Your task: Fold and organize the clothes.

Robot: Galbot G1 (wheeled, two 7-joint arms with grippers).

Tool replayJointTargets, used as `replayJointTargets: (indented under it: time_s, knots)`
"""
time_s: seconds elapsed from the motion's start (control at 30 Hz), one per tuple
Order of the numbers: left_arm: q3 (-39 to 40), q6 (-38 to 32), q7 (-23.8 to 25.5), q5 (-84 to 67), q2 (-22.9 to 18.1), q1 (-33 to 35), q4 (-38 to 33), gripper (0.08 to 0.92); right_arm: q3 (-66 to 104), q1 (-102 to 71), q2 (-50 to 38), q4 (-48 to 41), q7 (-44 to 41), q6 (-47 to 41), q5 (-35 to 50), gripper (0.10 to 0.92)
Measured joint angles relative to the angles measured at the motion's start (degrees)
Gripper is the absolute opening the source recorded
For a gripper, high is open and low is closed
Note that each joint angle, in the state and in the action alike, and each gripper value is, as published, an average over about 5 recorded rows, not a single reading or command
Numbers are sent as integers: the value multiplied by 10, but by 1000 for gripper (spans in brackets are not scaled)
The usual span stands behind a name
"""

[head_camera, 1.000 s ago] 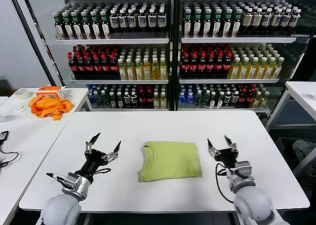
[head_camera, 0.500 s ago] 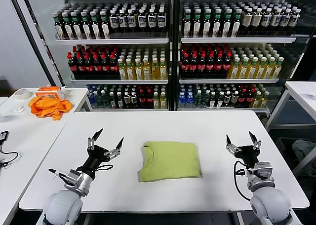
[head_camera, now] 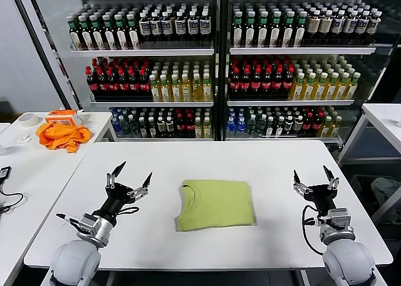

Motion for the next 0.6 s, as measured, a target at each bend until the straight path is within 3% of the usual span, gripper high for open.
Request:
replayJointTargets:
  time_s: [0.6]
  knots:
    - [5, -12, 6, -3, 10, -19, 16, 823, 23, -14, -8, -11, -12, 44, -33, 823]
